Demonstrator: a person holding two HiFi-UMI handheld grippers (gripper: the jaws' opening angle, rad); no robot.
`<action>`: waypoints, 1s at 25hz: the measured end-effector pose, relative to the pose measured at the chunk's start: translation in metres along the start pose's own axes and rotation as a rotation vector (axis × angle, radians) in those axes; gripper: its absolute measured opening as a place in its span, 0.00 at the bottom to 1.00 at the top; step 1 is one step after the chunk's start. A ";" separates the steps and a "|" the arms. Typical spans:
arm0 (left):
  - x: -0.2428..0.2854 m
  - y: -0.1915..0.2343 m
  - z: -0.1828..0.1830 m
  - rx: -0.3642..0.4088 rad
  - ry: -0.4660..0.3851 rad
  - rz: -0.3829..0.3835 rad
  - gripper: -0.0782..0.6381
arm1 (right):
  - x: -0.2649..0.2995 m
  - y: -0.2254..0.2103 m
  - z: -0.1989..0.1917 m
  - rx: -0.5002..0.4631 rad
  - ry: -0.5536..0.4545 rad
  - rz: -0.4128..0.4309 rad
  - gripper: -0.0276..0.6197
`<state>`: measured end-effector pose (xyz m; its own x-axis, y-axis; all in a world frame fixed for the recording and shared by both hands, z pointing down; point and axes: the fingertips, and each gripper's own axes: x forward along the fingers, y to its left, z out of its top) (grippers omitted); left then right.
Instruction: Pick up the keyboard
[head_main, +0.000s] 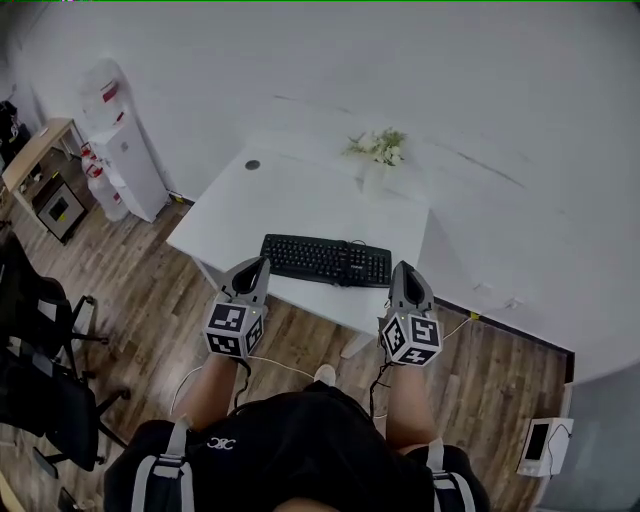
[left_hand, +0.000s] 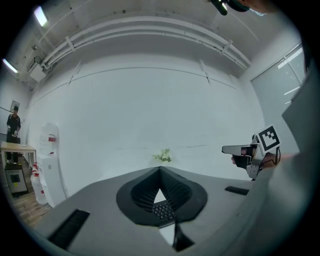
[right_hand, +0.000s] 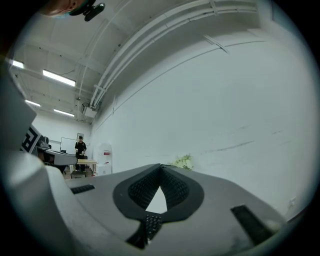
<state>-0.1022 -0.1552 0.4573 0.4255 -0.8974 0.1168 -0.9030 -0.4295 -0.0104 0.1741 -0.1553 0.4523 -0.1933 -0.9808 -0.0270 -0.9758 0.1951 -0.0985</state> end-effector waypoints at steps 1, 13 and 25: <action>0.013 0.001 0.003 0.002 0.001 0.006 0.12 | 0.013 -0.008 0.001 0.006 0.000 0.005 0.05; 0.124 0.016 0.010 -0.004 0.052 0.085 0.12 | 0.130 -0.064 -0.008 0.031 0.051 0.086 0.05; 0.151 0.037 -0.010 -0.005 0.109 0.092 0.12 | 0.157 -0.066 -0.039 0.063 0.110 0.086 0.05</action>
<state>-0.0717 -0.3051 0.4844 0.3324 -0.9163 0.2232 -0.9382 -0.3456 -0.0213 0.2040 -0.3229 0.4928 -0.2892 -0.9547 0.0706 -0.9475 0.2749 -0.1630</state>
